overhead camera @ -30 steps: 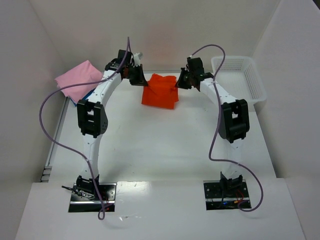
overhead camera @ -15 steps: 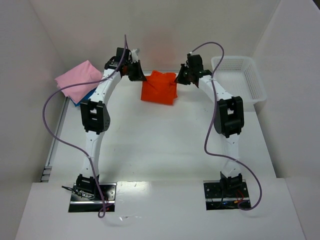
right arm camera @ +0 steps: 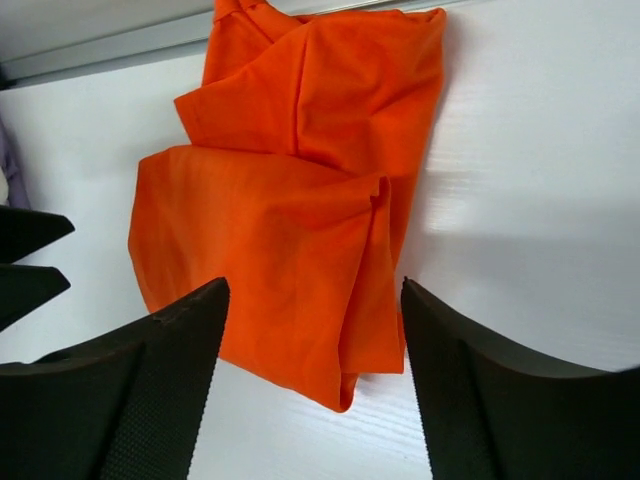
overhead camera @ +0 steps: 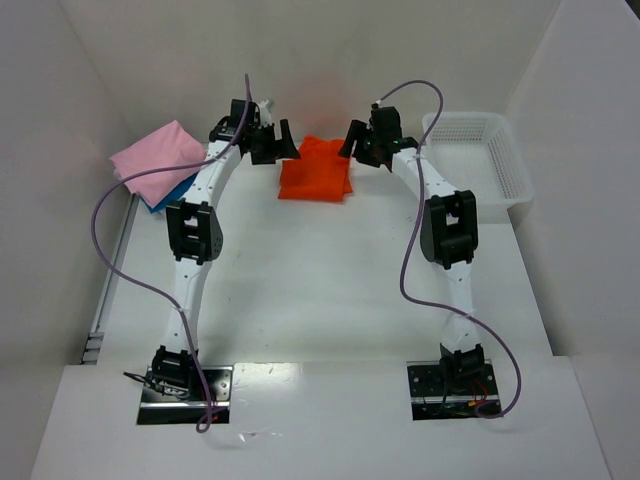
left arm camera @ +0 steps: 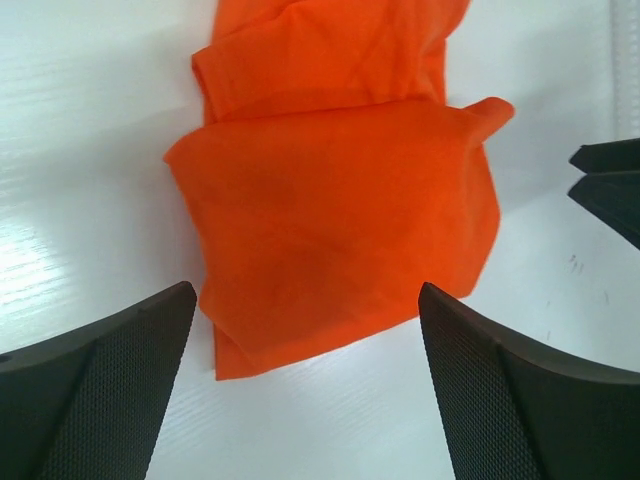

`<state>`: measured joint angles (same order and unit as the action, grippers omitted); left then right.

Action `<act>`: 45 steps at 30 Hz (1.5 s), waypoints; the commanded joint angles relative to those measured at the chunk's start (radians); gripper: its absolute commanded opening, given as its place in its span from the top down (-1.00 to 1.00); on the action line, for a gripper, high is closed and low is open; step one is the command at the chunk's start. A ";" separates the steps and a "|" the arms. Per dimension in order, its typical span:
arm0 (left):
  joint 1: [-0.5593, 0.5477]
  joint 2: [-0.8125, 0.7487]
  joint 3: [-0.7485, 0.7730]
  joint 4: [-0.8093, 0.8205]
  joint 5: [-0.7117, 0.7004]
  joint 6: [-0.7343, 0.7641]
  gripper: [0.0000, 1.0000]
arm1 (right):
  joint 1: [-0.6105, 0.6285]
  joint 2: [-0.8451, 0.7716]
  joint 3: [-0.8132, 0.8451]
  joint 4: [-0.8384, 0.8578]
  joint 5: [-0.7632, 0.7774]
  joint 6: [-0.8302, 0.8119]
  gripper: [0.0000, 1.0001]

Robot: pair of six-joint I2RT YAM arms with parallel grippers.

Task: Fold and stack the t-shirts
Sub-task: Fold the long partially folded tshirt into a neat square

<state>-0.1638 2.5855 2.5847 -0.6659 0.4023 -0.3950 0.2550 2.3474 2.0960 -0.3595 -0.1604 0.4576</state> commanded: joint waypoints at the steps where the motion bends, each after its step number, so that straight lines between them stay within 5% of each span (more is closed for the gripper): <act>1: 0.006 0.010 0.057 0.017 -0.014 0.018 -1.00 | -0.005 0.000 0.064 0.015 0.042 -0.007 -0.53; 8: 0.015 -0.050 -0.018 -0.015 0.007 0.051 -1.00 | -0.005 -0.091 -0.094 0.077 -0.004 -0.036 -0.67; 16: 0.006 -0.183 -0.352 0.043 -0.019 0.099 -1.00 | 0.007 -0.163 -0.347 0.146 -0.071 -0.014 -0.71; 20: 0.006 -0.237 -0.514 0.127 0.007 0.088 -1.00 | 0.036 -0.165 -0.369 0.160 -0.094 -0.014 -0.74; 28: 0.006 -0.215 -0.525 0.170 0.038 0.068 -0.89 | 0.058 -0.102 -0.318 0.169 -0.122 0.004 -0.74; 45: 0.006 -0.108 -0.413 0.184 0.131 0.027 -0.10 | 0.076 0.018 -0.200 0.116 -0.131 0.024 0.07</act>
<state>-0.1558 2.4508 2.1345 -0.4973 0.4946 -0.3668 0.3168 2.3447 1.8565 -0.2352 -0.2829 0.4816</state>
